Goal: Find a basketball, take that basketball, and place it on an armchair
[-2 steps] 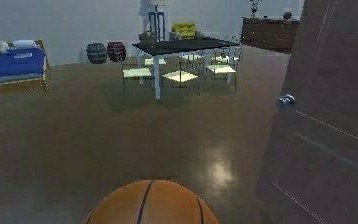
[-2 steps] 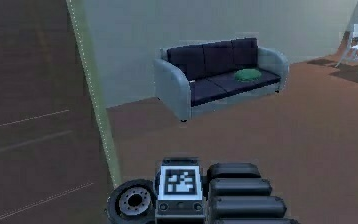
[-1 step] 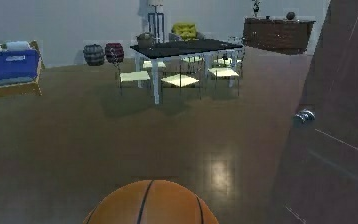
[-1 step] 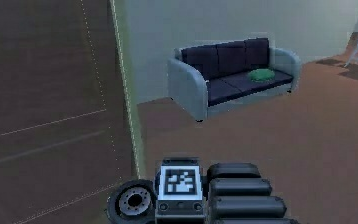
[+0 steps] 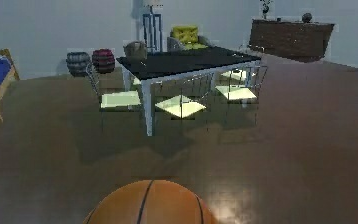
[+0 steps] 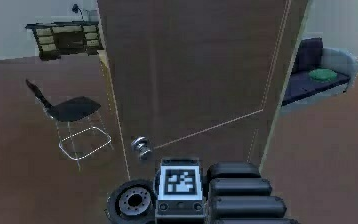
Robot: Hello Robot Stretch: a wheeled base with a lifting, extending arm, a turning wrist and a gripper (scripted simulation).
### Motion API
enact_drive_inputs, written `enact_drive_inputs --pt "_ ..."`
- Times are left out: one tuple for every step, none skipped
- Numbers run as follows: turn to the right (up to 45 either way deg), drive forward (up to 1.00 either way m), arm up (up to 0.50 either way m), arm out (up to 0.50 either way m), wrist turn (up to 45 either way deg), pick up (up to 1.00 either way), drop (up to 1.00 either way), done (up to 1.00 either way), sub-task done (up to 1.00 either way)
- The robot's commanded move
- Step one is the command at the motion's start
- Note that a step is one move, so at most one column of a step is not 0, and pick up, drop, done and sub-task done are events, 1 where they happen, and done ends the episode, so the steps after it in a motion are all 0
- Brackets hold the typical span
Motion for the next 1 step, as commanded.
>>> enact_drive_inputs --pt "27.0 0.00 0.00 0.00 0.0 0.00 0.00 0.00 0.00"
